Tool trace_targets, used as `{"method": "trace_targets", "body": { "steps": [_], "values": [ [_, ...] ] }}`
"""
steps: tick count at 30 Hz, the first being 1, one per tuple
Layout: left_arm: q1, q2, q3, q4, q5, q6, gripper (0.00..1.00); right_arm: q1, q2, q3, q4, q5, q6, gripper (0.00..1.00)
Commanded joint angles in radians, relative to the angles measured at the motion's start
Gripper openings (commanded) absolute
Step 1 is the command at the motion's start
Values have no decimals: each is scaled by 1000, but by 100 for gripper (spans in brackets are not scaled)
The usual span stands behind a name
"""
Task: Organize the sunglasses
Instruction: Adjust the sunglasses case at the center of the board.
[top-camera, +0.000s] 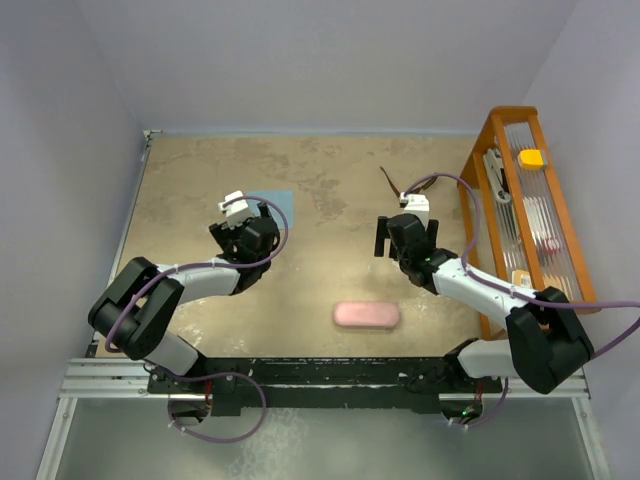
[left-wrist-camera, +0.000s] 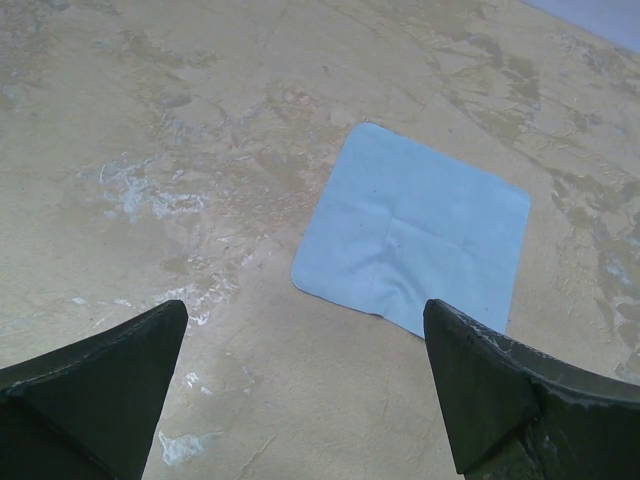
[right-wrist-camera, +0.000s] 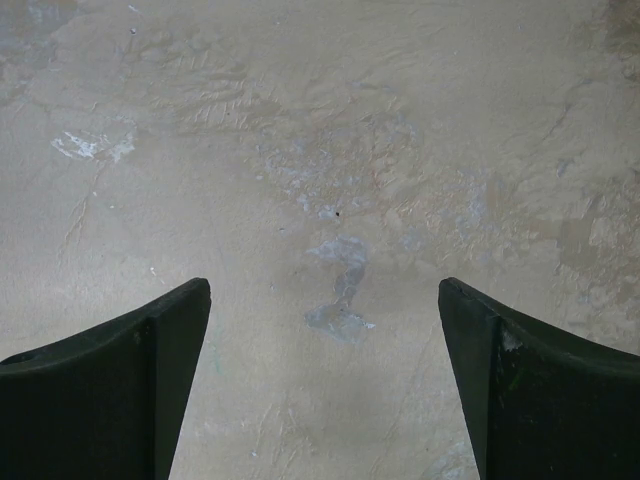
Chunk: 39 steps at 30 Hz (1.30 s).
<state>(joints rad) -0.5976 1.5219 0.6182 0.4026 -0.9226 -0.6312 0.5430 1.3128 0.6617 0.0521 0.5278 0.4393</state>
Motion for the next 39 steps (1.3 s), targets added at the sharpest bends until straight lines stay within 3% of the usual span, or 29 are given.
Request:
{"method": "trace_targets", "body": {
  "steps": [1, 10, 16, 28, 34, 39],
  "values": [
    [-5, -20, 25, 41, -3, 22, 99, 2, -32, -2, 23, 3, 12, 97],
    [-5, -18, 26, 39, 0, 47, 99, 2, -43, 9, 14, 13, 0, 96],
    [-5, -8, 28, 33, -8, 51, 100, 27, -96, 17, -96, -118, -9, 85],
    [-5, 5, 44, 11, -21, 37, 100, 268, -256, -64, -409, -211, 79, 39],
    [-5, 11, 42, 19, -14, 34, 99, 303, -354, -100, -464, -250, 138, 2],
    [-5, 24, 53, 9, -18, 30, 99, 350, -355, -107, -491, -243, 178, 0]
  ]
}}
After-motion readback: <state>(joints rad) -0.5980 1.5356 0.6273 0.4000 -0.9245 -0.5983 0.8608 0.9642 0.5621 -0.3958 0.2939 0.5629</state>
